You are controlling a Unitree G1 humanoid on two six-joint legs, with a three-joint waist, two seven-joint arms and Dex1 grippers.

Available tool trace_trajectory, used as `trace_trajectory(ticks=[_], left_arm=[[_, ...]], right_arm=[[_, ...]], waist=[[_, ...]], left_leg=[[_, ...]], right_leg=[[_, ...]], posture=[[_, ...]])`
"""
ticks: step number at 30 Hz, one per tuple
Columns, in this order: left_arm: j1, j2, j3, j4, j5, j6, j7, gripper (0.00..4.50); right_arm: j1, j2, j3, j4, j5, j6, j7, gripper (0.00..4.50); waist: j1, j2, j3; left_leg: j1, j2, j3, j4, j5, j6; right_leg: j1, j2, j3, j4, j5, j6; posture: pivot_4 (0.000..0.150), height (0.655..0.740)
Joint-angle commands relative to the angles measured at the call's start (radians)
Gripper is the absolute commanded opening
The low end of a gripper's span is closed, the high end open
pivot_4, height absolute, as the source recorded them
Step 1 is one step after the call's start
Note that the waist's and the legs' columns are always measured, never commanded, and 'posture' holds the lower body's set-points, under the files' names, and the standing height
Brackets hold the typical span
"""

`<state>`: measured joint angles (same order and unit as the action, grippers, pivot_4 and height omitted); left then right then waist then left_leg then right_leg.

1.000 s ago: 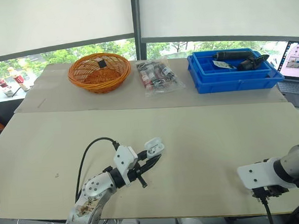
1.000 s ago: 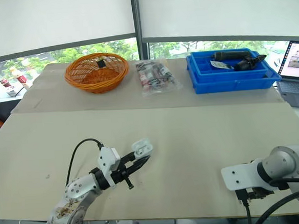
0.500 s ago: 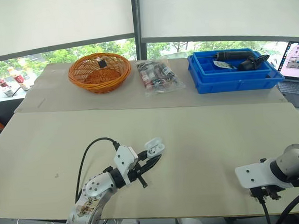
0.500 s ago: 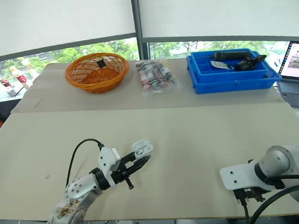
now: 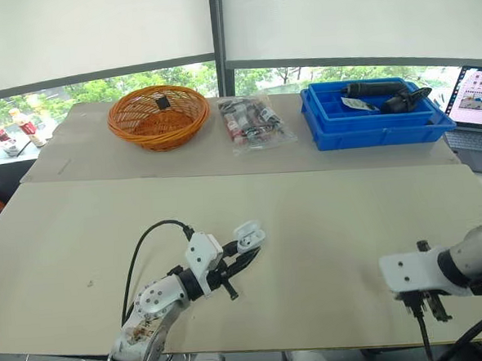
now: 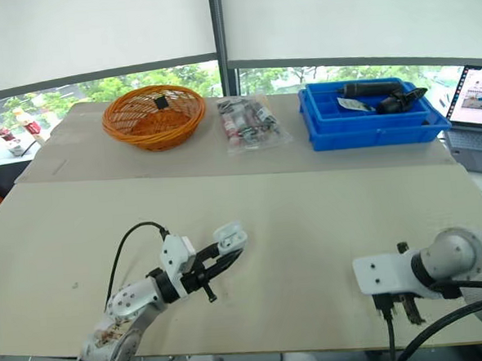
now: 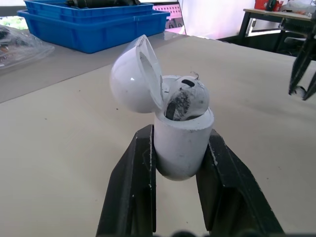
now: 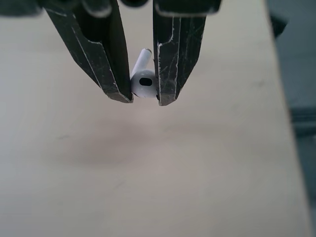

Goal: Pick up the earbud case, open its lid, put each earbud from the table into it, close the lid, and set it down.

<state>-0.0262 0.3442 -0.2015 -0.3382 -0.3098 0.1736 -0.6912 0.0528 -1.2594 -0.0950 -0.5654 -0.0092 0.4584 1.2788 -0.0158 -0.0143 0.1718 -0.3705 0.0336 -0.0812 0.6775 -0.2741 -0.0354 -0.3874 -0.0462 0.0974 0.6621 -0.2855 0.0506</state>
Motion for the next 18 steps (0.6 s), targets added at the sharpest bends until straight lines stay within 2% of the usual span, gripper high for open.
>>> trace_trajectory(ticks=[1,6,8,12,15,18], left_arm=[[-0.054,-0.026,-0.001,0.025,-0.018,-0.036,-0.024,0.59],[-0.129,-0.066,0.001,0.097,-0.037,-0.042,-0.061,0.59],[-0.154,-0.067,-0.010,0.117,-0.031,-0.051,-0.092,0.59],[-0.207,-0.075,-0.020,0.169,-0.008,-0.079,-0.123,0.59],[-0.240,-0.085,-0.023,0.205,-0.002,-0.086,-0.135,0.59],[-0.257,-0.088,-0.024,0.218,-0.012,-0.075,-0.147,0.59]], right_arm=[[-0.091,0.122,-0.100,-0.086,0.126,0.132,-0.099,0.32],[-0.182,0.348,-0.147,-0.203,0.263,0.331,-0.278,0.32],[-0.214,0.481,-0.144,-0.270,0.321,0.394,-0.390,0.32],[-0.232,0.756,-0.083,-0.348,0.351,0.424,-0.626,0.32],[-0.241,0.893,-0.014,-0.360,0.351,0.404,-0.744,0.32],[-0.240,0.952,0.058,-0.354,0.331,0.375,-0.815,0.32]], waist=[[-0.001,-0.001,0.000],[0.002,-0.001,0.000],[0.002,-0.002,0.001],[0.001,-0.001,0.000],[0.000,-0.001,0.000],[-0.002,-0.001,0.000]], left_leg=[[0.000,0.000,0.000,0.000,0.000,0.000],[-0.001,0.000,-0.001,0.000,0.000,0.000],[-0.002,0.000,-0.001,0.000,0.000,0.000],[-0.003,0.000,-0.001,0.000,0.000,0.000],[-0.003,0.000,-0.001,0.000,0.000,0.000],[-0.003,0.000,-0.001,0.000,0.000,0.000]], right_leg=[[0.000,0.000,0.000,0.000,0.000,0.000],[0.000,0.000,-0.001,0.000,0.000,0.000],[0.000,0.000,-0.001,-0.001,0.000,0.000],[-0.003,0.000,-0.001,0.001,0.000,0.000],[-0.003,0.000,-0.001,0.001,0.000,0.000],[-0.003,0.000,-0.001,0.001,0.000,0.000]], posture=[[0.150,0.7114],[0.150,0.7114],[0.150,0.7114],[0.150,0.7114],[0.150,0.7114],[0.150,0.7114]])
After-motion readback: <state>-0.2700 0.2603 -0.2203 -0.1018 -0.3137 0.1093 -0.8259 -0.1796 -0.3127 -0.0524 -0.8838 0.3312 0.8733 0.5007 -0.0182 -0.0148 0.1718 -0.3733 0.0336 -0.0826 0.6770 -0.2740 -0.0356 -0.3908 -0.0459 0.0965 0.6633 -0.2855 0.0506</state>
